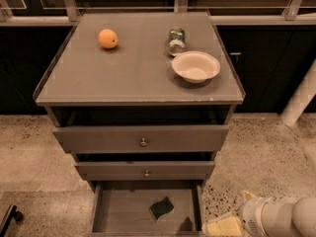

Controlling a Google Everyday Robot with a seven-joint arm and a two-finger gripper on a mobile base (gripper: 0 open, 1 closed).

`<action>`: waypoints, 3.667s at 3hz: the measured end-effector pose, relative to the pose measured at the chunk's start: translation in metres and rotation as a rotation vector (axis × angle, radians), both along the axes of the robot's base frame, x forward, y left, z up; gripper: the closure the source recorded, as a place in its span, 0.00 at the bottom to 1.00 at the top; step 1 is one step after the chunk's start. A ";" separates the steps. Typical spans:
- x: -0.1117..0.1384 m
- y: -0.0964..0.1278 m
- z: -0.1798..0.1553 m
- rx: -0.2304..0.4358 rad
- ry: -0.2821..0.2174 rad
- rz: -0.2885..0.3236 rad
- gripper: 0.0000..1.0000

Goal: Pick sponge from bottom drawer and place on counter

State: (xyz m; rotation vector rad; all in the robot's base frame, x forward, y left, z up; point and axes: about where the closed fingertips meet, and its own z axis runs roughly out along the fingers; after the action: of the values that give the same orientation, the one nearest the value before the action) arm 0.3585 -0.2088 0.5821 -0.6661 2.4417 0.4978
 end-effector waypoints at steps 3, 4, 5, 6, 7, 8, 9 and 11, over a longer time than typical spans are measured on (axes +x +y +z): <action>0.029 0.010 -0.040 0.168 -0.131 0.006 0.00; 0.026 0.011 -0.052 0.170 -0.113 -0.074 0.00; 0.026 0.013 -0.083 0.181 -0.149 -0.156 0.00; 0.030 0.024 -0.138 0.242 -0.135 -0.180 0.00; 0.025 0.036 -0.156 0.285 -0.109 -0.186 0.00; 0.025 0.037 -0.156 0.285 -0.109 -0.186 0.00; 0.030 0.048 -0.182 0.285 -0.102 -0.184 0.00; 0.060 0.114 -0.255 0.338 -0.110 -0.103 0.00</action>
Offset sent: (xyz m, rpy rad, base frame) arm 0.0290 0.0002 -0.0090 0.1021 -0.1256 -0.0193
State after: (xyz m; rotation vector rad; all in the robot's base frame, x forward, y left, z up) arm 0.4188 -0.0945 0.3269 -0.4113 2.2031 0.7872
